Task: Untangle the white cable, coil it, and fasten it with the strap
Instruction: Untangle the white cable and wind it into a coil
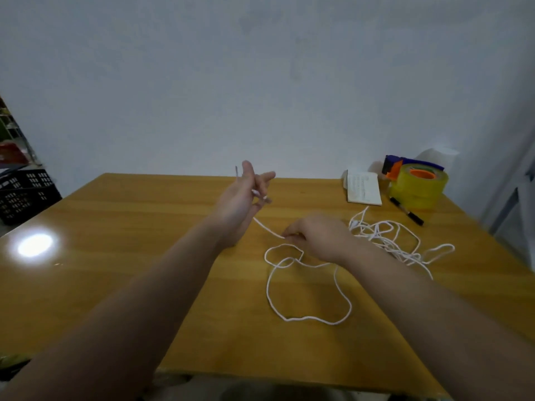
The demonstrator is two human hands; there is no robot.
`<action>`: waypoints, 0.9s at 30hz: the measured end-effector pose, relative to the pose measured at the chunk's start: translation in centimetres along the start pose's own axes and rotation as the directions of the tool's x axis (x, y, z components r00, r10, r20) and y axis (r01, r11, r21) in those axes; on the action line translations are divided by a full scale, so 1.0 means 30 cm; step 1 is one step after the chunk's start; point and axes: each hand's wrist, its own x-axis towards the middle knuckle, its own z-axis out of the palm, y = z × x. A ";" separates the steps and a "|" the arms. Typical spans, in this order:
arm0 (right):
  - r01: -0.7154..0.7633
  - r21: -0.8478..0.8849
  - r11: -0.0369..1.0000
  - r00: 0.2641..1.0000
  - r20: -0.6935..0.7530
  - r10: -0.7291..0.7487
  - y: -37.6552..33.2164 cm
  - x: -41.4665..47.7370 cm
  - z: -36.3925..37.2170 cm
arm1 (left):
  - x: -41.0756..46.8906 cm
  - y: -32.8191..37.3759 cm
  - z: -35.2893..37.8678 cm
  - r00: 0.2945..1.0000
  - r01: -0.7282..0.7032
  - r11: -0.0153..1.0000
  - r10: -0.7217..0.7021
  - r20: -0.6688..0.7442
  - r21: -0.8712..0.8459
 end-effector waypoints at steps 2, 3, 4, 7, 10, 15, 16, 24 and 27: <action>0.085 -0.016 0.996 0.994 0.063 -0.084 0.010 0.006 0.005 | 0.074 -0.059 -0.019 0.994 0.045 0.975 -0.023 -0.104 0.216; 0.114 -0.018 0.993 0.990 0.080 -0.112 0.016 0.012 0.002 | 0.108 -0.085 -0.029 0.992 0.064 0.961 -0.031 -0.124 0.270; 0.135 -0.012 0.991 0.987 0.086 -0.134 0.022 0.020 -0.001 | 0.136 -0.104 -0.034 0.994 0.073 0.955 -0.045 -0.104 0.287; 0.168 0.088 0.982 0.984 0.050 -0.173 0.039 0.055 -0.010 | 0.190 -0.140 -0.027 0.994 0.090 0.963 -0.102 0.037 0.255; 0.171 0.222 0.960 0.984 -0.085 -0.155 0.062 0.103 -0.038 | 0.201 -0.140 0.013 0.973 0.140 0.945 -0.187 0.137 0.294; 0.140 0.352 0.926 0.942 -0.336 -0.015 0.106 0.142 -0.074 | 0.214 -0.113 0.049 0.932 0.194 0.925 -0.277 0.233 0.327; 0.086 0.402 0.912 0.930 -0.360 0.071 0.113 0.138 -0.078 | 0.211 -0.102 0.049 0.912 0.203 0.917 -0.304 0.274 0.344; 0.008 0.769 0.639 0.996 -0.064 0.064 0.038 0.063 -0.113 | 0.128 -0.034 -0.014 0.510 0.494 0.821 -0.541 0.669 0.287; 0.001 0.778 0.628 0.993 -0.077 0.094 -0.031 0.038 -0.099 | 0.074 -0.025 -0.051 0.515 0.524 0.833 -0.475 0.713 0.177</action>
